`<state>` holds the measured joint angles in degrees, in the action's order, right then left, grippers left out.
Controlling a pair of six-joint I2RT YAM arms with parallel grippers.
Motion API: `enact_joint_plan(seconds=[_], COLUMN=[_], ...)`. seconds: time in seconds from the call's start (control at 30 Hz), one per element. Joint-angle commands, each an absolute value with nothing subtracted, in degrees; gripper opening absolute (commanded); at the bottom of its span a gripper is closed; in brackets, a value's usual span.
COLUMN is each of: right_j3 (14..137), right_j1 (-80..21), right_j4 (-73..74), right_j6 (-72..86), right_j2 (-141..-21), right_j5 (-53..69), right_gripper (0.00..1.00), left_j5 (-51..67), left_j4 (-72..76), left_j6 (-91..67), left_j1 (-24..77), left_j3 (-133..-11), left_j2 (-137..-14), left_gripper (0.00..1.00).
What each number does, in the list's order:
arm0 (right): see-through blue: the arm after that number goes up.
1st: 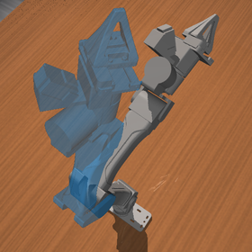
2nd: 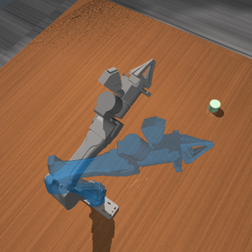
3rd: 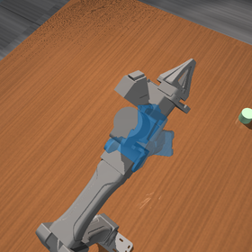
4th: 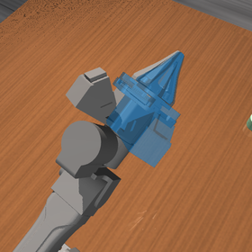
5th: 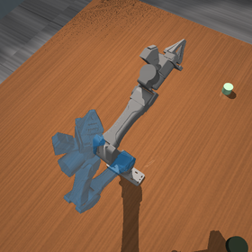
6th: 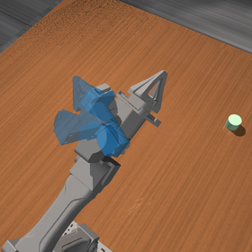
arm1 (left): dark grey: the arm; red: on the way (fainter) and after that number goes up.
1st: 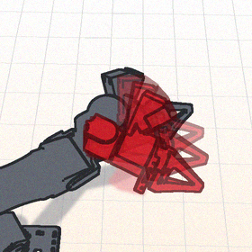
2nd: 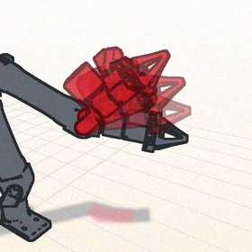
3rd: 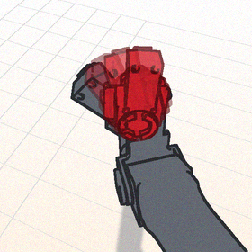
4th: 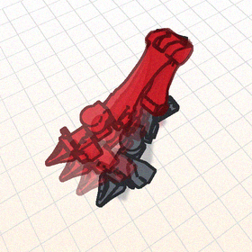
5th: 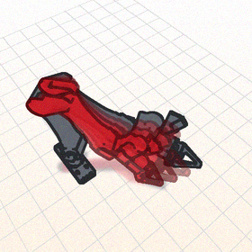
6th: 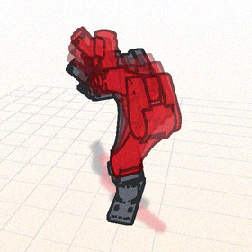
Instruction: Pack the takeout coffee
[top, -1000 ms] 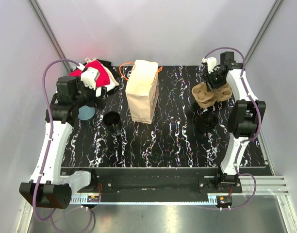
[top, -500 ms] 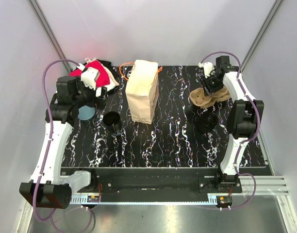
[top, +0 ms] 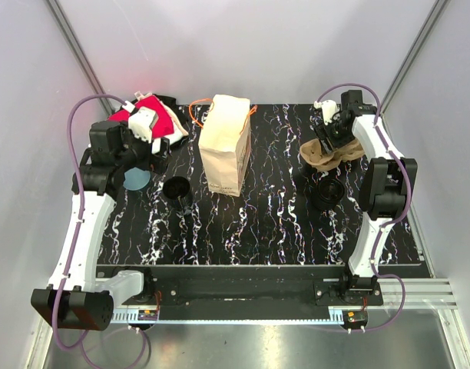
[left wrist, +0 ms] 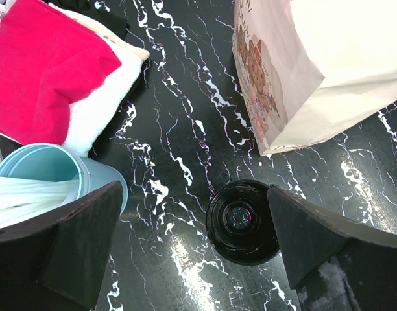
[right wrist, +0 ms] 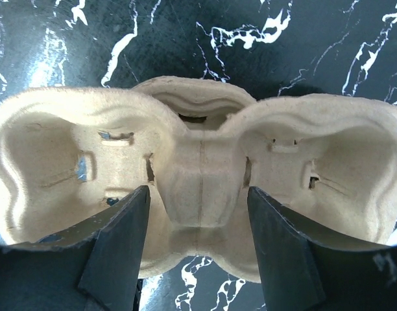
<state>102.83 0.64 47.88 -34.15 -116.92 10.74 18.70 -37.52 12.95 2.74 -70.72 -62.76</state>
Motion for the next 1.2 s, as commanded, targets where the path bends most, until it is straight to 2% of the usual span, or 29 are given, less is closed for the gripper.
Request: enact_joint_plan(seconds=[0.0, 0.23, 0.43, 0.73, 1.03, 1.17], right_j3=[103.53, 104.24, 107.4, 116.71, 132.0, 132.98], right_j1=[0.79, 0.7, 0.7, 0.26, 0.35, 0.26], right_j4=[47.02, 47.2, 49.91, 60.63, 72.67, 74.18], right_j6=[-34.1, -33.75, -33.22, -31.47, -28.57, -28.56], right_j2=[-115.92, -116.37, -117.33, -121.55, -129.2, -129.55], right_j5=[9.75, 10.02, 10.02, 9.4, 11.78, 11.52], right_gripper=[0.68, 0.65, 0.67, 0.67, 0.66, 0.66], left_j5=[20.21, 20.39, 20.3, 20.39, 20.39, 20.39], left_j4=[-34.37, -34.37, -34.45, -34.37, -34.37, -34.28], left_j6=[11.95, 11.95, 11.95, 11.87, 11.87, 11.95], left_j1=[2.37, 2.29, 2.28, 2.02, 1.85, 1.76], left_j3=[-70.66, -70.58, -70.58, -70.49, -70.4, -70.31], left_j2=[-62.93, -63.1, -63.19, -63.37, -63.19, -63.28], left_gripper=[0.99, 0.99, 0.99, 0.99, 0.99, 0.99])
